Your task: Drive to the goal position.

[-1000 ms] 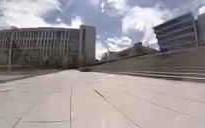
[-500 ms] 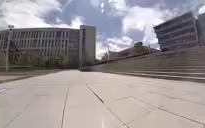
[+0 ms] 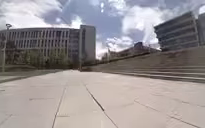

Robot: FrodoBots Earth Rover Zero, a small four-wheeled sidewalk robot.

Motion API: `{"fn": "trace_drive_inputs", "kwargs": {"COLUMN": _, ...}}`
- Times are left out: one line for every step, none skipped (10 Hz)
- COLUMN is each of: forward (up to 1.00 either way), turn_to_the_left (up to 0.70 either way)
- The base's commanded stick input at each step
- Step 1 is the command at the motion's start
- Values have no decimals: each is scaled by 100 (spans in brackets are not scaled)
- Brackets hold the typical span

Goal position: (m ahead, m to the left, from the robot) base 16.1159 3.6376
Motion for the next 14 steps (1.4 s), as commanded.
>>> {"fn": "trace_drive_inputs", "kwargs": {"forward": 70, "turn_to_the_left": 33}}
{"fn": "trace_drive_inputs", "kwargs": {"forward": 70, "turn_to_the_left": 35}}
{"fn": "trace_drive_inputs", "kwargs": {"forward": 70, "turn_to_the_left": 35}}
{"fn": "trace_drive_inputs", "kwargs": {"forward": 70, "turn_to_the_left": 35}}
{"fn": "trace_drive_inputs", "kwargs": {"forward": 70, "turn_to_the_left": 35}}
{"fn": "trace_drive_inputs", "kwargs": {"forward": 70, "turn_to_the_left": 34}}
{"fn": "trace_drive_inputs", "kwargs": {"forward": 70, "turn_to_the_left": 11}}
{"fn": "trace_drive_inputs", "kwargs": {"forward": 70, "turn_to_the_left": 0}}
{"fn": "trace_drive_inputs", "kwargs": {"forward": 70, "turn_to_the_left": 2}}
{"fn": "trace_drive_inputs", "kwargs": {"forward": 70, "turn_to_the_left": 2}}
{"fn": "trace_drive_inputs", "kwargs": {"forward": 70, "turn_to_the_left": -10}}
{"fn": "trace_drive_inputs", "kwargs": {"forward": 70, "turn_to_the_left": -29}}
{"fn": "trace_drive_inputs", "kwargs": {"forward": 70, "turn_to_the_left": -18}}
{"fn": "trace_drive_inputs", "kwargs": {"forward": 70, "turn_to_the_left": 7}}
